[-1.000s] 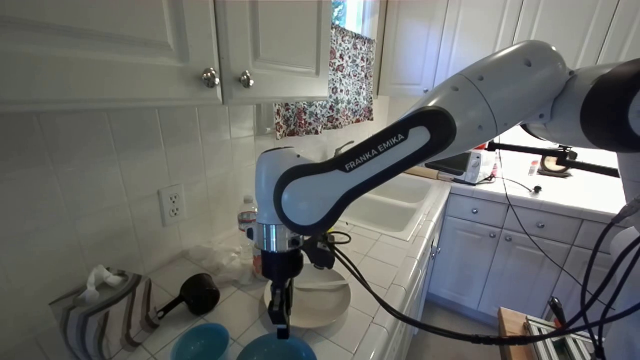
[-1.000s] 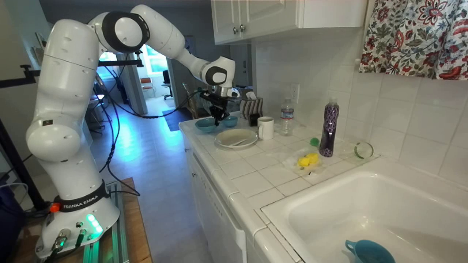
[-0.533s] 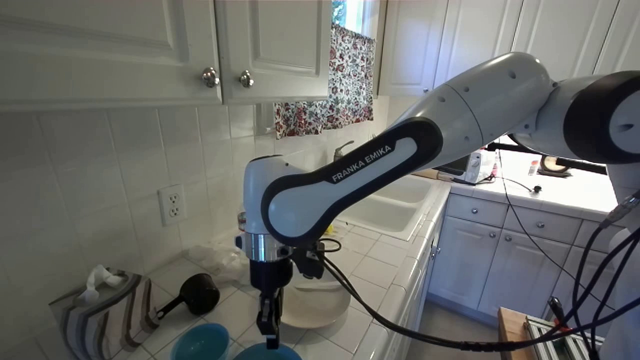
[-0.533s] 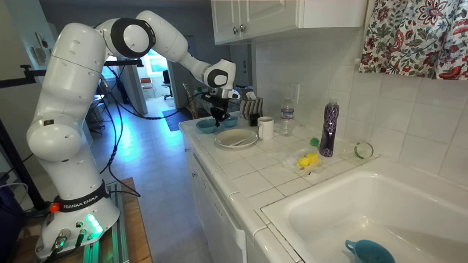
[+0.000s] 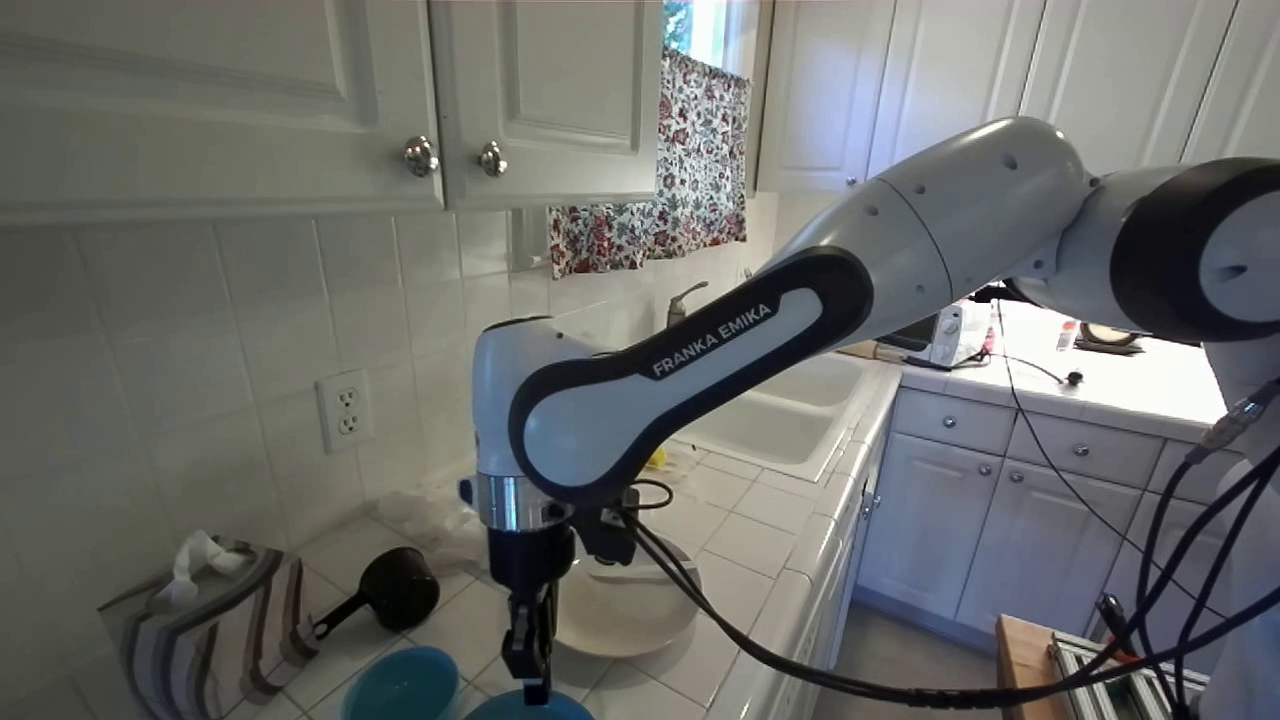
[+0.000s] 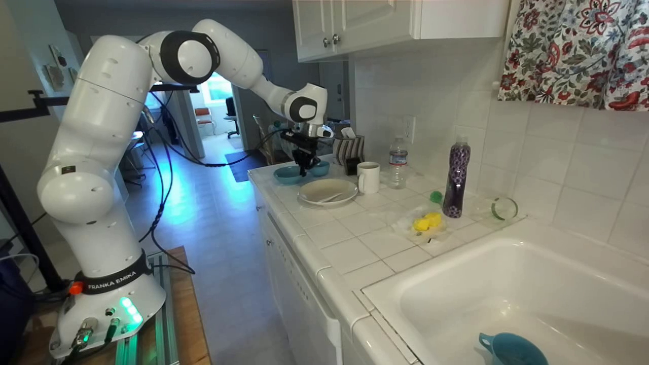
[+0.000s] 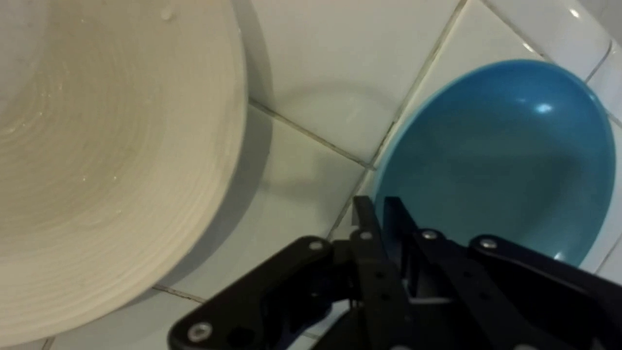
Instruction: Remove the blue bowl from the plate
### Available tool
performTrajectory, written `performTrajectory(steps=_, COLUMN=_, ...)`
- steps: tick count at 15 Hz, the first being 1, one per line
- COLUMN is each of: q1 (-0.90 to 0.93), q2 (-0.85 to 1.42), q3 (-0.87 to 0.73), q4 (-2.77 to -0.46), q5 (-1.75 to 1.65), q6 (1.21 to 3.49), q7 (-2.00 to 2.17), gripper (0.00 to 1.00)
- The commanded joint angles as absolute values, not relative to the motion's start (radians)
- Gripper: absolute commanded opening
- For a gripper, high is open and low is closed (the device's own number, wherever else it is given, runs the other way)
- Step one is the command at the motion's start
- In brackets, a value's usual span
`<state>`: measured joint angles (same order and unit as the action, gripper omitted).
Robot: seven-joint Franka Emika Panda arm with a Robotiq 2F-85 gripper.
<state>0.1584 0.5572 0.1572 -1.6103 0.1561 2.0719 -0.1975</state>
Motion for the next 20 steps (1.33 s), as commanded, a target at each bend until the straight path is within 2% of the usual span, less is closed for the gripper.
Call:
performTrajectory(steps=1, q1=0.167, q2=0.586, q3=0.159, q4=-1.56, q5=0.129, q6=2.038, q7=-0.163, gripper=0.43)
performTrajectory(steps=9, q1=0.175, q2=0.47, q3=0.15, q4=-1.7, q5=0.1, q6=2.071, q7=-0.147, gripper=0.98)
performTrajectory(steps=15, q1=0.189, q2=0.319, q3=0.105, q4=-1.854, q5=0.031, q6=2.158, q7=0.063, gripper=1.0)
performTrajectory(steps=20, q1=0.185, q2=0.252, q3=0.058, q4=-1.92, q5=-0.03, q6=2.132, q7=0.32, gripper=1.0)
